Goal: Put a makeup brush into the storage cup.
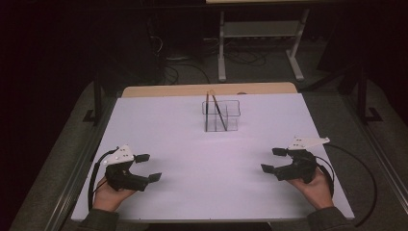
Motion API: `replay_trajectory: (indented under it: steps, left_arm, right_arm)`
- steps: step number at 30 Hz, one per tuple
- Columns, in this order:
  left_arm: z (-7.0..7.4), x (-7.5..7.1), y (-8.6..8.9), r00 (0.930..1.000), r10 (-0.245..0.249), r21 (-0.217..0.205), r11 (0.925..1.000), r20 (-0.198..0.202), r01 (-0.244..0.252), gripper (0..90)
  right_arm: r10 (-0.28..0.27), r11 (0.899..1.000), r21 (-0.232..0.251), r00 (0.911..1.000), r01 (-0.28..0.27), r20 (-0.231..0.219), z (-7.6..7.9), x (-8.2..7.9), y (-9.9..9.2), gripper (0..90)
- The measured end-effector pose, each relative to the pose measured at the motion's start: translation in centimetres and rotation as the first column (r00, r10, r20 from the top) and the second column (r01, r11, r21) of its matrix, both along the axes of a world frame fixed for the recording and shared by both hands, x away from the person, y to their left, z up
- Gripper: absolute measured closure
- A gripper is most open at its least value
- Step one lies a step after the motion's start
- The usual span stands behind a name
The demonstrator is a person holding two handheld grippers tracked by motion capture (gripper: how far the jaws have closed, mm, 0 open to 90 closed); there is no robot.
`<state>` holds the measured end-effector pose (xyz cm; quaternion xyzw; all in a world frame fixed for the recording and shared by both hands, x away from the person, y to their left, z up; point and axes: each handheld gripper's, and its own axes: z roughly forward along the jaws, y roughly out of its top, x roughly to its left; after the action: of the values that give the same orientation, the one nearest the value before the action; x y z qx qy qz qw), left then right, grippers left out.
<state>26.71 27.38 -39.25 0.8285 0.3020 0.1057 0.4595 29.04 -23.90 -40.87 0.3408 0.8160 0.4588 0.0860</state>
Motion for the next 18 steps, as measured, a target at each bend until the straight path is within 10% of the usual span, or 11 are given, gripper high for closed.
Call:
replay_trajectory:
  steps: [18]
  left_arm:
    - [-0.3,-0.6,0.3,0.9998,-0.006,0.005,1.0000,-0.020,0.006,16.2]
  right_arm:
    - [-0.031,0.999,0.011,0.9995,0.031,0.011,-0.2,-1.2,-0.8,14.6]
